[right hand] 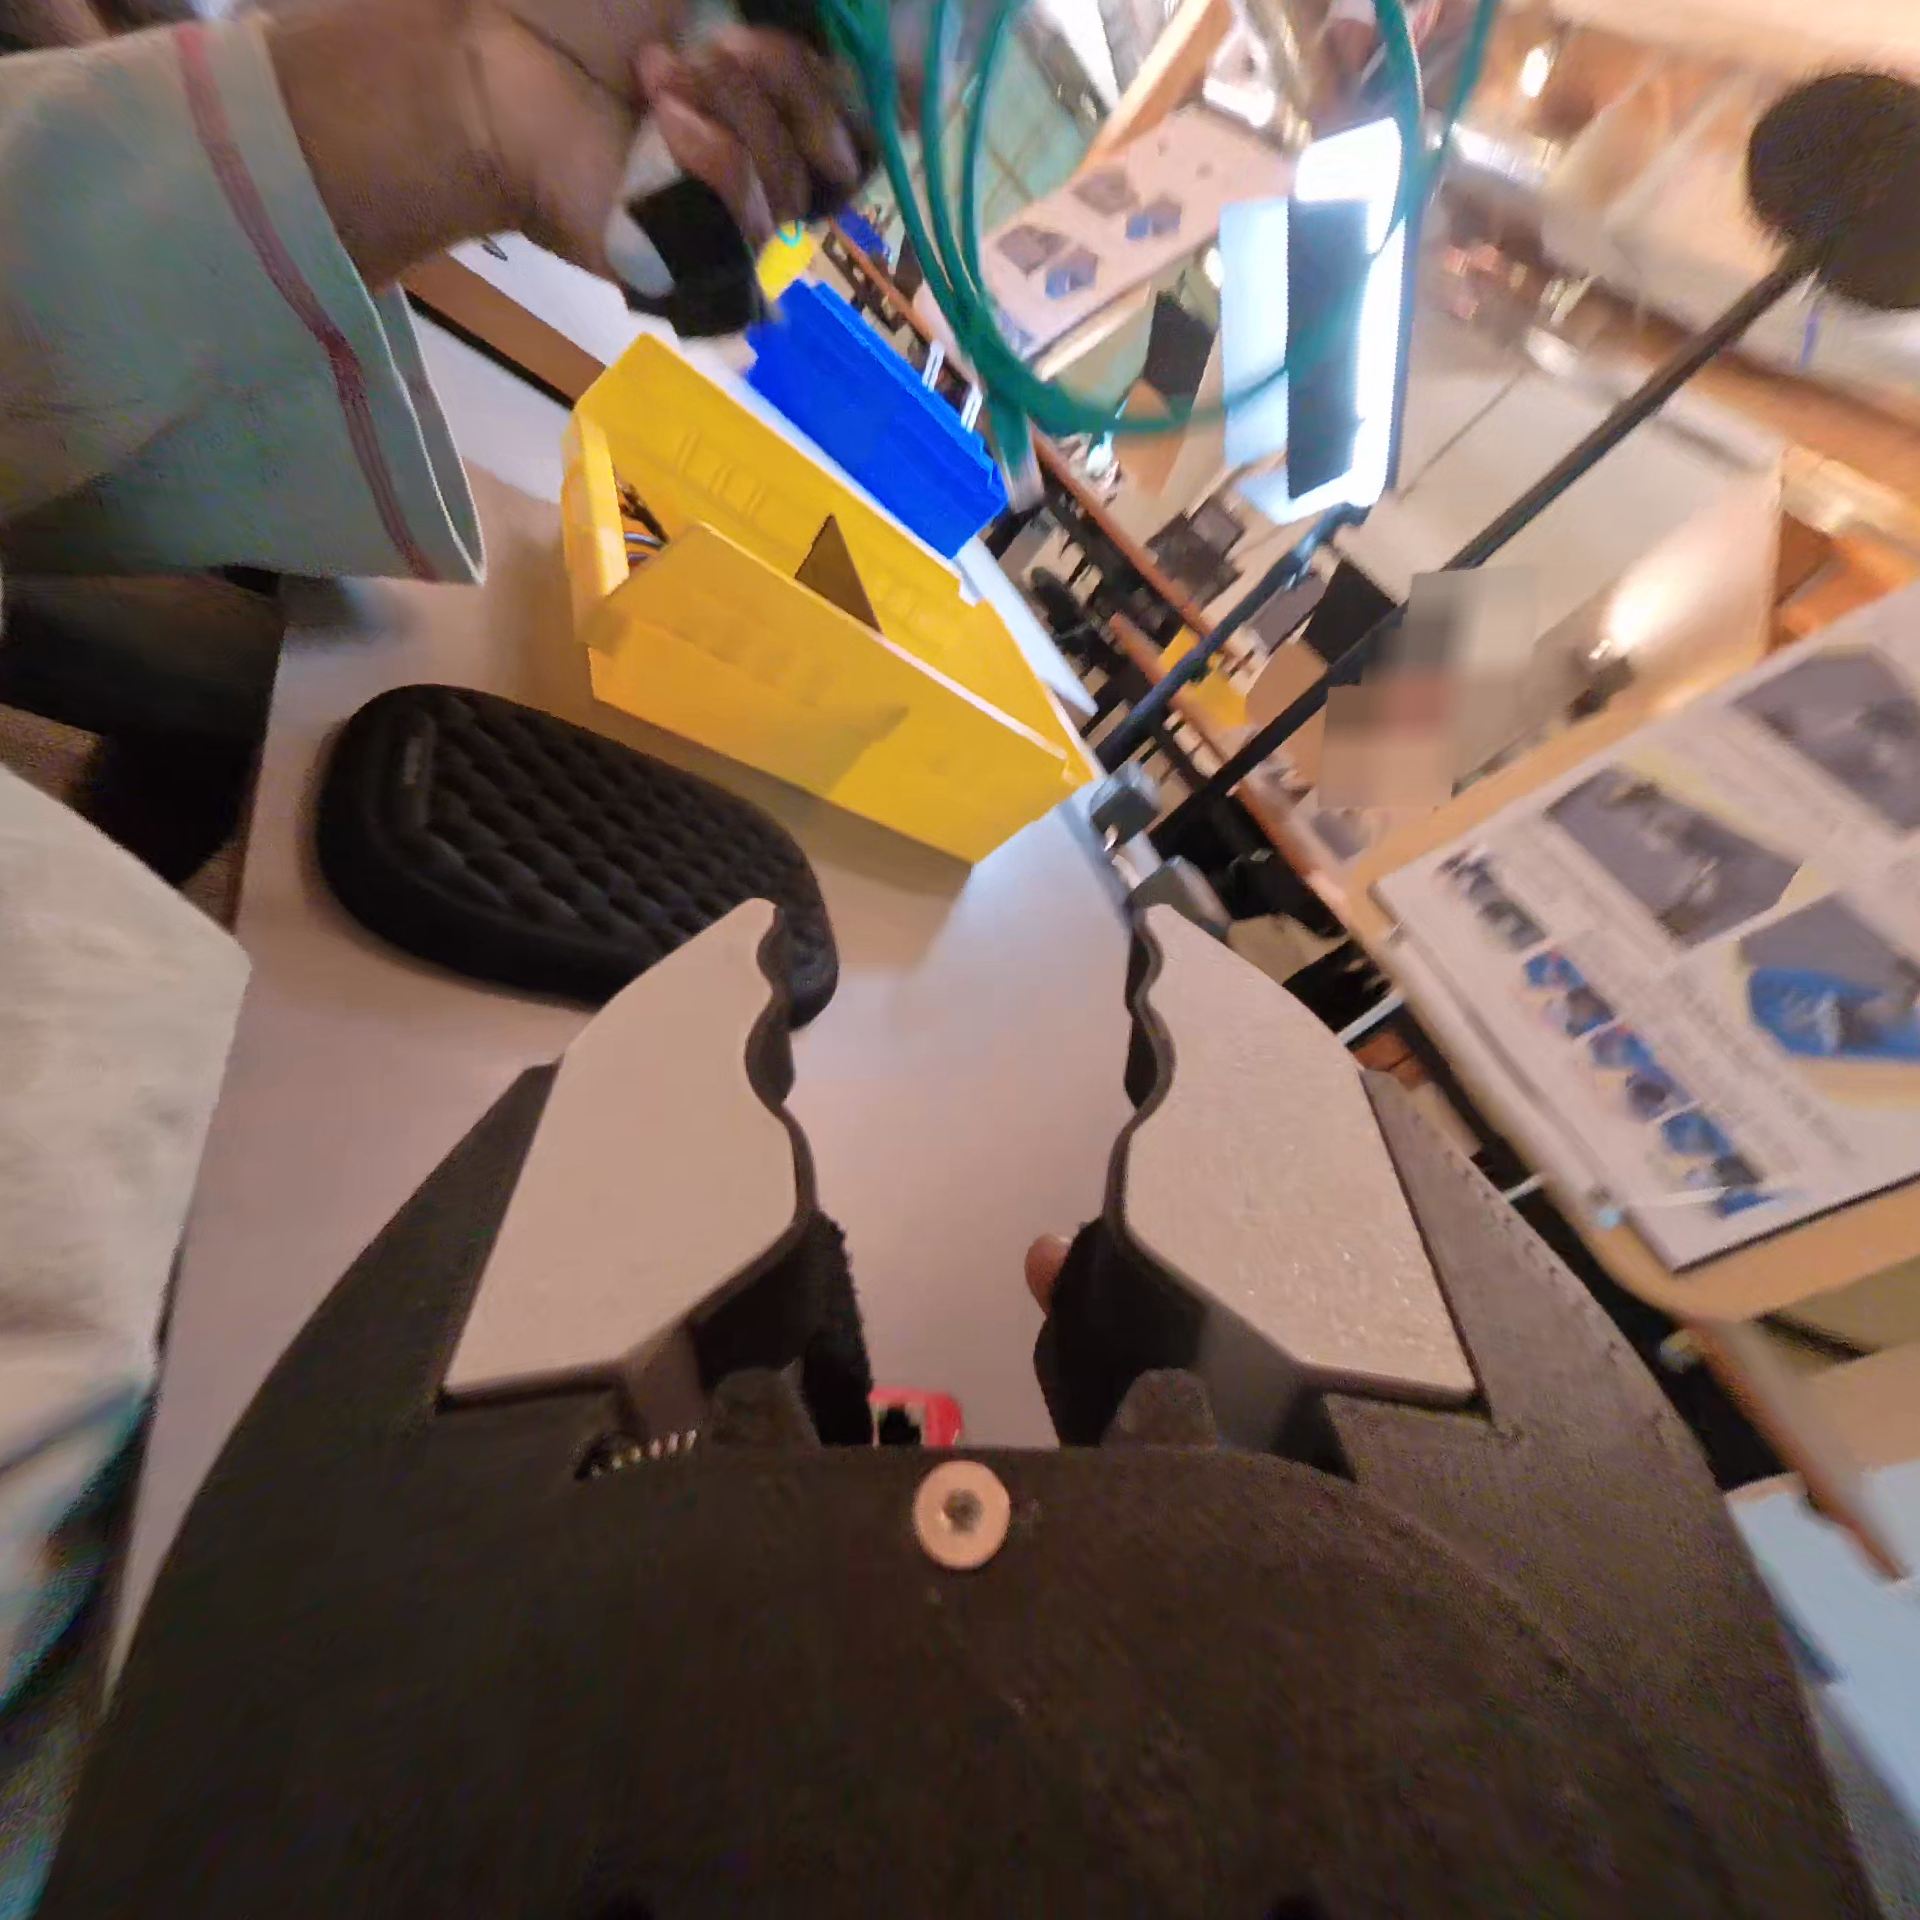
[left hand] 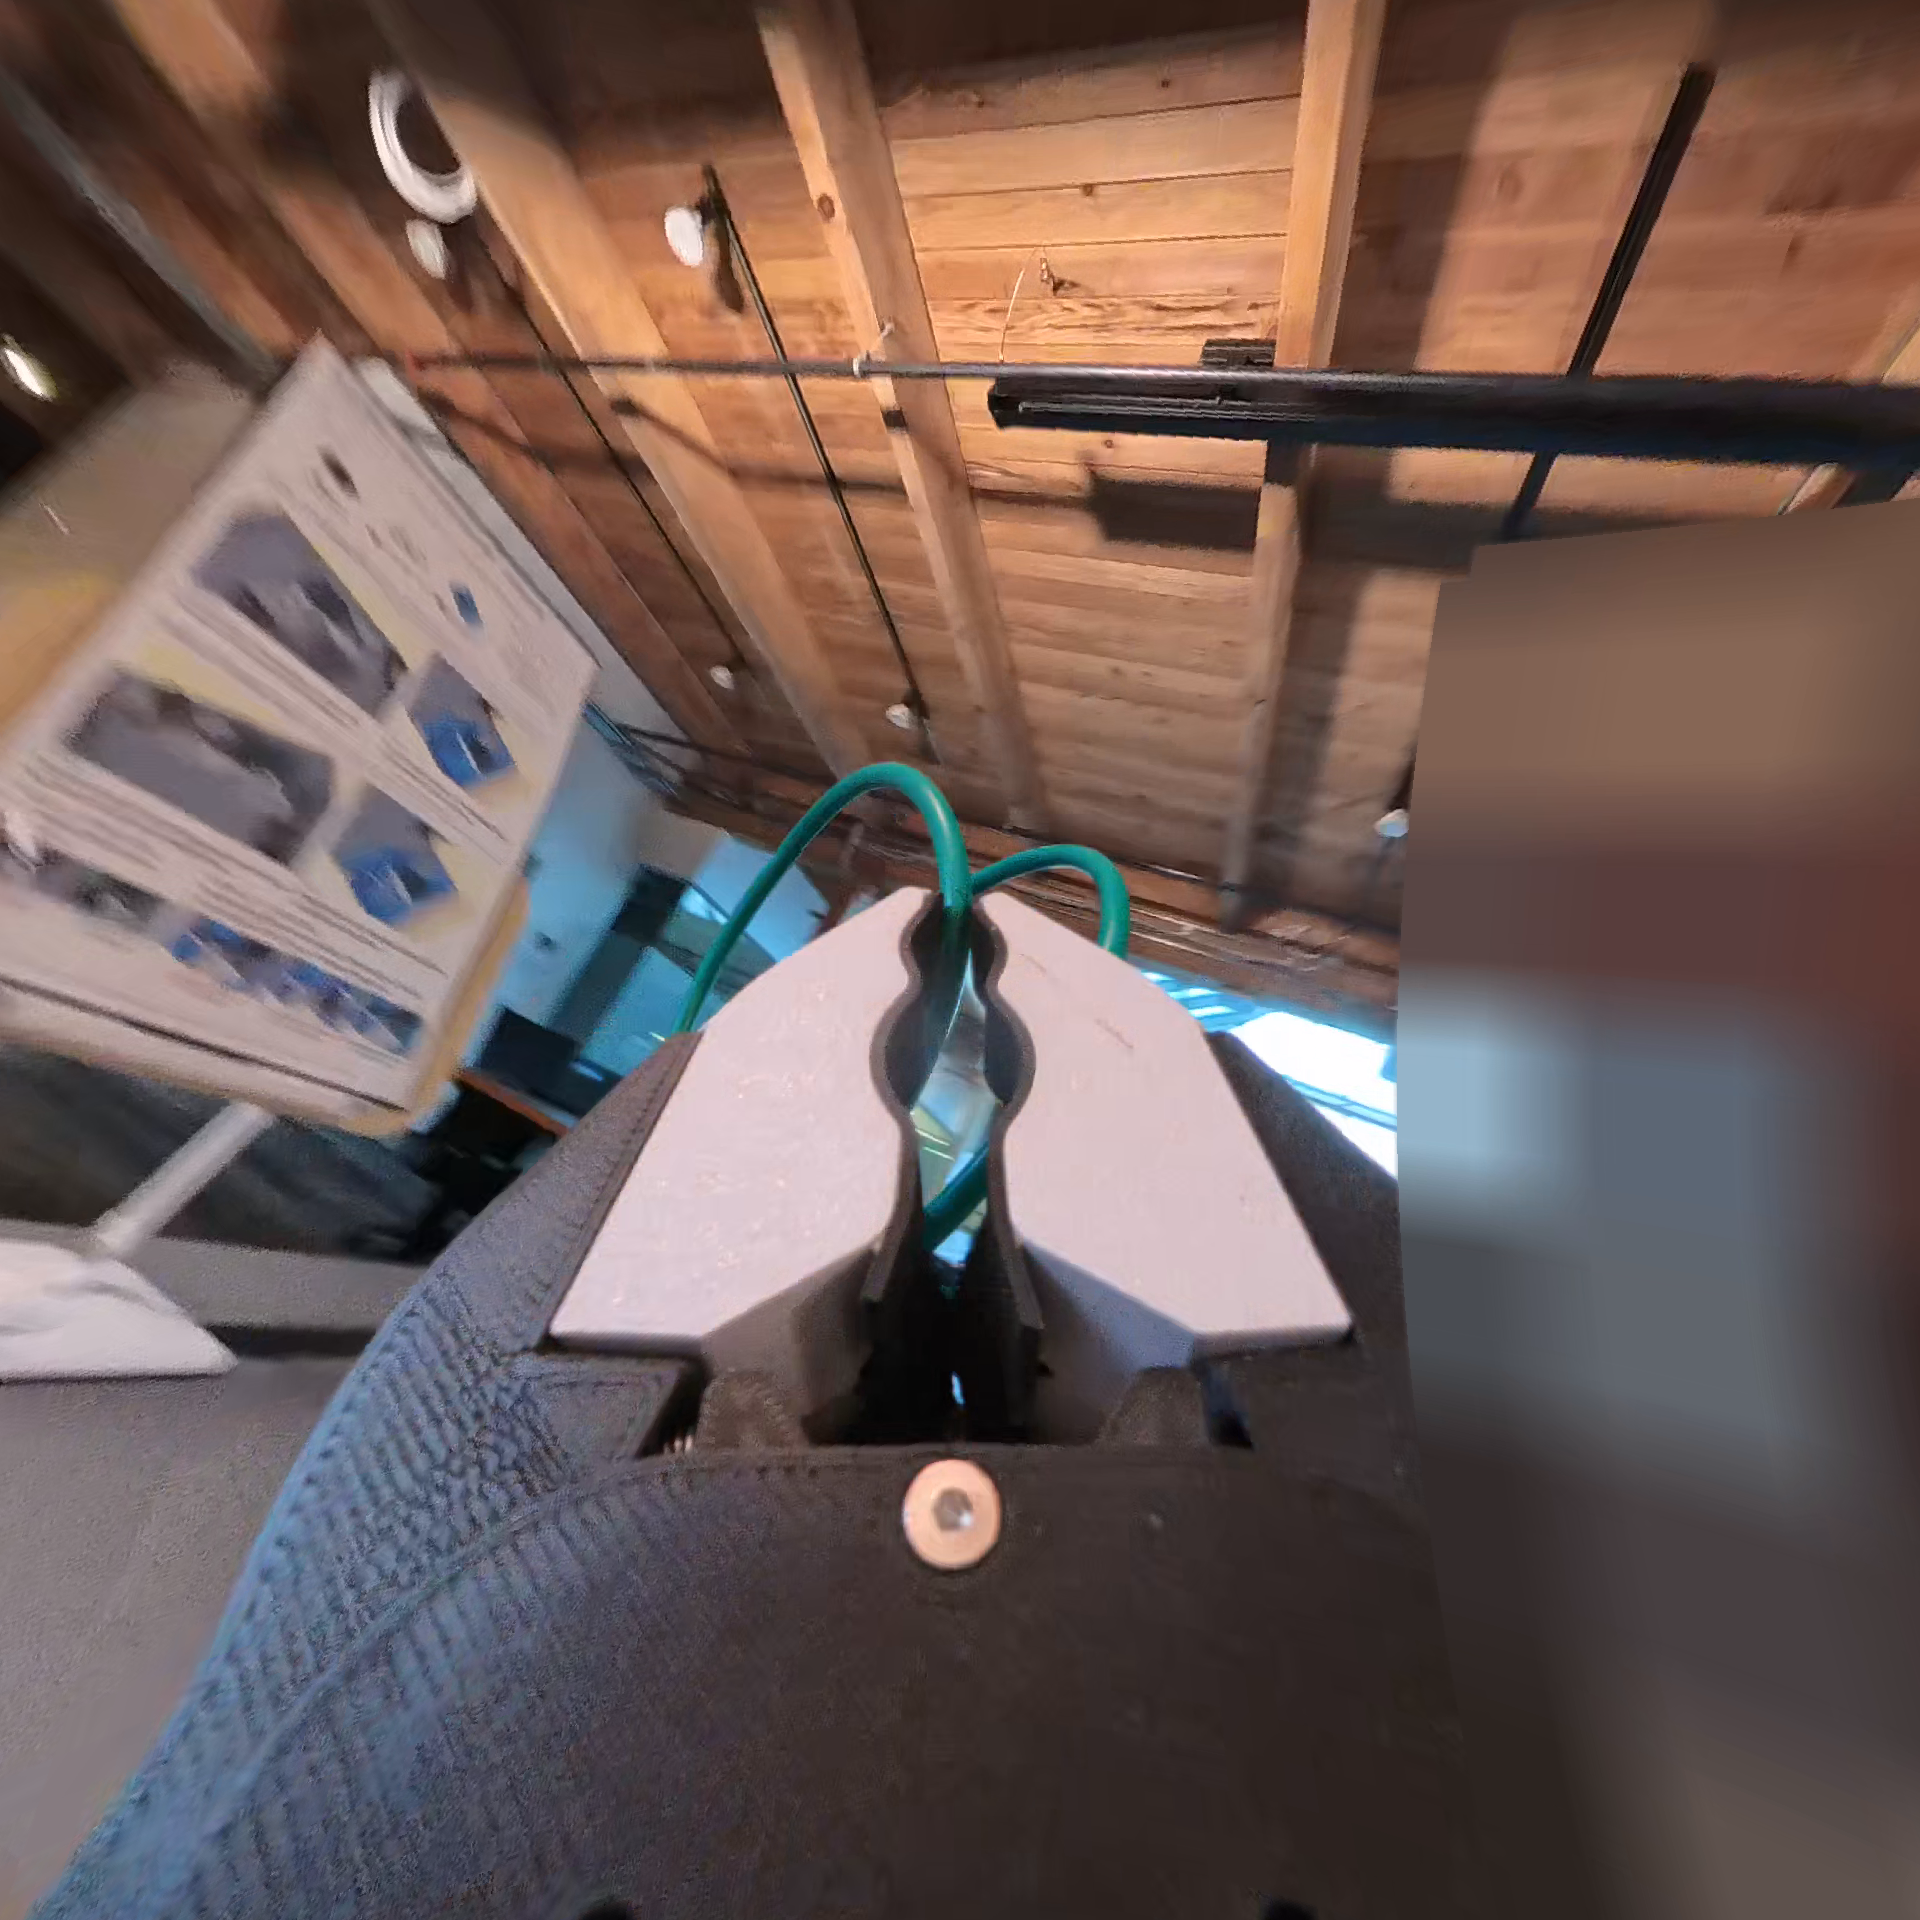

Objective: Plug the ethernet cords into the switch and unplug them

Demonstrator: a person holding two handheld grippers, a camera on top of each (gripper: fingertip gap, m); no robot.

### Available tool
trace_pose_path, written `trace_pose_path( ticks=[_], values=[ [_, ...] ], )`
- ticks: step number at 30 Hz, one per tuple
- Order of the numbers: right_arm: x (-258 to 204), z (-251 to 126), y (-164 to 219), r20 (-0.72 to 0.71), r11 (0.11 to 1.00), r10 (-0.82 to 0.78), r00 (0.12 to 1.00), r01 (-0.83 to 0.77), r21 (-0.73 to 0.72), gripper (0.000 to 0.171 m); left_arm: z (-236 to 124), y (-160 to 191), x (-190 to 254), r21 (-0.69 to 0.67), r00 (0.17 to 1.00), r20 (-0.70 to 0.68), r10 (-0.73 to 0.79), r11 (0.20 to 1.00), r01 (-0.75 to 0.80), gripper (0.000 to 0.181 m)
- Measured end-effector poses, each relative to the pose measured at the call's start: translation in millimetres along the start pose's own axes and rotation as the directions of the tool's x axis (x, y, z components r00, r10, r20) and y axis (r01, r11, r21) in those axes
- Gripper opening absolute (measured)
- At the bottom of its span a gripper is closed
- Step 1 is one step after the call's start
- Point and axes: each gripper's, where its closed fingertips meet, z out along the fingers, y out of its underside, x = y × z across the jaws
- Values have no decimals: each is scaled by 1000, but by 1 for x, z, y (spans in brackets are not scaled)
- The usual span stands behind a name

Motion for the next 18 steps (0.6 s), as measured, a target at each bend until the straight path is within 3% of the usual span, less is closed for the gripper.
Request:
trace_pose_path(
  ticks=[5,10,18],
  values=[
    [-18,14,-35,-29,978,-152,988,155,143,43,24,82,-23,-173,986,70,-151,972,161,5],
    [-19,20,-49,-40,975,-82,996,88,202,34,35,153,-17,-380,995,83,-52,922,80,4],
    [-18,28,-54,-47,978,9,999,1,210,27,39,206,1,-510,997,32,74,859,-47,5]
  ],
)
